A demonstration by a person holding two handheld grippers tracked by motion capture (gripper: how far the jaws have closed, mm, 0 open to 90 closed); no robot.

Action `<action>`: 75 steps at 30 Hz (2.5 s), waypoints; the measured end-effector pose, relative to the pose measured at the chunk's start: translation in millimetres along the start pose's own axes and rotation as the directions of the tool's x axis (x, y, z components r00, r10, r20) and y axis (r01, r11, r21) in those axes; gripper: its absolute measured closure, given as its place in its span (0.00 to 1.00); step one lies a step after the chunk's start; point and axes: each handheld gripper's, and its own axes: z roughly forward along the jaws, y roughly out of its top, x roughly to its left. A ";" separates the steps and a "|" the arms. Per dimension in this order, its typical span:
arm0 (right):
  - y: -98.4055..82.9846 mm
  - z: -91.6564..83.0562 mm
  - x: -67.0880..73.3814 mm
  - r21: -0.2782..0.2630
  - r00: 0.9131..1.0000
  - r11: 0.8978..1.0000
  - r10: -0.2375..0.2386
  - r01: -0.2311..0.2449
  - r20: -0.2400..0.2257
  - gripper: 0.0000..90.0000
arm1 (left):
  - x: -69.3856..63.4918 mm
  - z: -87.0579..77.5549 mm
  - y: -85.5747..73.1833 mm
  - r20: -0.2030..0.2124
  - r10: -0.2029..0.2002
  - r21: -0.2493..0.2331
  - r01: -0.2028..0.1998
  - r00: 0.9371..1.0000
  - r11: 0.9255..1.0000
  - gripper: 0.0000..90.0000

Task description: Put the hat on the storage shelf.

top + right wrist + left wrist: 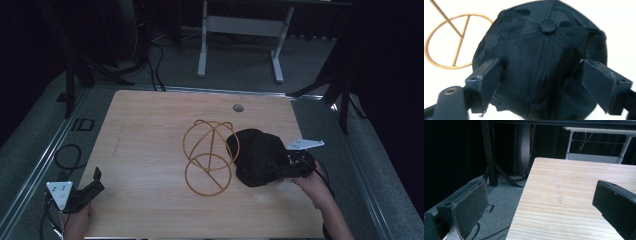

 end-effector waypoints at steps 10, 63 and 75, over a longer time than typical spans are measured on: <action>-4.0 22.7 -3.5 0.036 1.000 0.999 -0.008 0.009 -0.029 0.41 | 0.1 0.1 0.1 0.004 -0.001 0.001 0.001 1.000 1.000 0.01; 53.8 -63.9 -5.5 -0.267 0.975 0.962 0.105 -0.049 0.196 0.97 | 0.7 -0.1 0.1 0.010 -0.006 0.004 0.006 1.000 1.000 0.01; 92.6 -107.1 3.4 -0.382 0.970 0.924 0.097 -0.006 0.221 0.97 | 1.0 0.0 0.2 0.011 -0.011 0.005 0.011 1.000 1.000 0.01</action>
